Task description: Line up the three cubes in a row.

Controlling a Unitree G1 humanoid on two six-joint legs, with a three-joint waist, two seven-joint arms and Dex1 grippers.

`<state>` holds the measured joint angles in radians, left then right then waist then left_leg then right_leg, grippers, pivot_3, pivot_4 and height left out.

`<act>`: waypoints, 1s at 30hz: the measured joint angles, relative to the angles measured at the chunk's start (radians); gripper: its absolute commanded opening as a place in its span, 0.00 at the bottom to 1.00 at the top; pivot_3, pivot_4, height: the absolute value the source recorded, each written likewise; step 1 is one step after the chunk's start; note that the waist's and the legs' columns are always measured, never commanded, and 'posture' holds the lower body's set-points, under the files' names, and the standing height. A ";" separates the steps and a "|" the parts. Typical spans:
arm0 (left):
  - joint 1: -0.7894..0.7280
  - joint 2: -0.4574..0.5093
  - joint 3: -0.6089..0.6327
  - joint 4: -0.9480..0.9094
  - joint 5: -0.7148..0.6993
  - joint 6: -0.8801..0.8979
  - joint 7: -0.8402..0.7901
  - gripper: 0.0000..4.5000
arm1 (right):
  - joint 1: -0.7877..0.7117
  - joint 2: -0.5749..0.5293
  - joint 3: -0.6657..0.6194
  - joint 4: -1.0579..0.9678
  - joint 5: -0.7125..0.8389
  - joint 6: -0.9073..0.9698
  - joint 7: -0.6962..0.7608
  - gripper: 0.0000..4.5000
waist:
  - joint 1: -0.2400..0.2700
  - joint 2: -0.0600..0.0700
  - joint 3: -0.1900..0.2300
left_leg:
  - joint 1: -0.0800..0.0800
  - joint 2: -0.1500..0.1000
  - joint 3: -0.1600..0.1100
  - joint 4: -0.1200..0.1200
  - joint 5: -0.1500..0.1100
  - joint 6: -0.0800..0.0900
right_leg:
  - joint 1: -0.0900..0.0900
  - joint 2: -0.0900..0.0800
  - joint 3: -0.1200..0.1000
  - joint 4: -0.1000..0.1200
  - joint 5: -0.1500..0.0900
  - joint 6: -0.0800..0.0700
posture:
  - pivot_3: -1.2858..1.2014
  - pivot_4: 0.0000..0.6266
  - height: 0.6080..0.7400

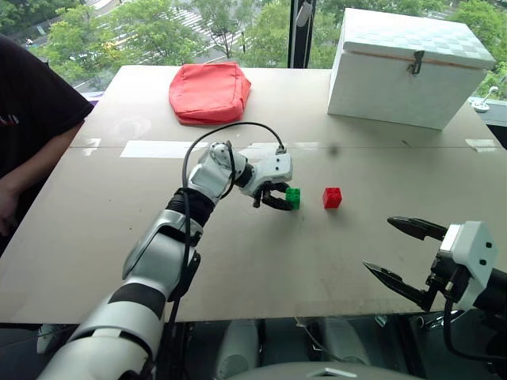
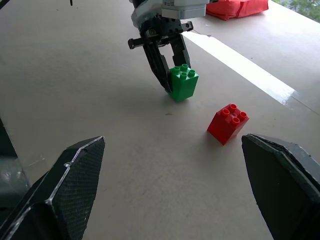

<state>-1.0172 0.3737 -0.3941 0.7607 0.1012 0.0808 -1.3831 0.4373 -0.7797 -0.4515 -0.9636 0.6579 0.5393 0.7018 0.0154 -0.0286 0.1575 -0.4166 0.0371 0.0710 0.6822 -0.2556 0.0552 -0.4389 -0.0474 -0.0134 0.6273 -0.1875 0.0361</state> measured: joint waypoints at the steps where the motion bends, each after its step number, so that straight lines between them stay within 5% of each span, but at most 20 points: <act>1: 0.000 0.000 0.000 0.000 0.003 -0.003 0.005 0.85 | 0.002 0.000 0.000 -0.001 0.000 0.000 -0.002 1.00 | 0.000 0.000 0.000 | 0.000 0.000 0.000 0.000 0.000 0.000 | 0.000 0.000 0.000 0.000 0.000 0.000 | 0.52 0.24 1.00; 3: 0.000 0.003 0.001 0.000 0.004 0.002 0.003 0.98 | 0.010 0.001 -0.005 -0.004 0.000 0.000 -0.004 1.00 | 0.000 0.000 0.000 | 0.000 0.000 0.000 0.000 0.000 0.000 | 0.000 0.000 0.000 0.000 0.000 0.000 | 0.52 0.24 1.00; 16: 0.111 0.155 0.173 -0.288 -0.125 0.270 0.030 0.98 | -0.008 0.003 -0.013 0.004 -0.009 -0.022 0.011 1.00 | -0.002 0.000 0.000 | 0.001 0.002 0.000 0.000 0.000 0.000 | 0.000 0.000 0.000 0.001 0.000 0.000 | 0.52 0.24 1.00; 21: 0.127 0.168 0.375 -0.395 -0.143 0.533 0.350 0.98 | -0.037 0.011 0.023 0.033 -0.023 -0.042 0.015 1.00 | 0.000 0.000 0.000 | 0.001 0.002 -0.001 0.002 0.000 0.000 | 0.002 0.000 0.000 0.001 0.000 0.001 | 0.52 0.24 1.00; 25: 0.197 0.075 0.522 -0.522 -0.092 0.679 0.752 0.98 | -0.102 0.011 0.057 0.056 -0.023 -0.058 0.025 1.00 | -0.001 0.000 0.000 | 0.003 0.001 -0.001 0.002 0.000 0.000 | 0.004 -0.001 0.000 0.001 0.003 0.005 | 0.52 0.24 1.00; 30: 0.264 -0.043 0.571 -0.542 -0.083 0.730 1.004 0.98 | -0.151 0.001 0.087 0.089 -0.031 -0.064 0.038 1.00 | 0.002 -0.001 0.000 | 0.002 0.000 -0.003 0.003 0.000 0.000 | 0.004 0.000 -0.001 0.001 0.004 0.005 | 0.52 0.24 1.00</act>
<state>-0.7527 0.3306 0.1768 0.2185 0.0180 0.8110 -0.3788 0.2868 -0.7785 -0.3641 -0.8741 0.6273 0.4755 0.7400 0.0176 -0.0296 0.1576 -0.4145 0.0373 0.0684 0.6851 -0.2554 0.0550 -0.4348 -0.0475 -0.0143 0.6279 -0.1835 0.0414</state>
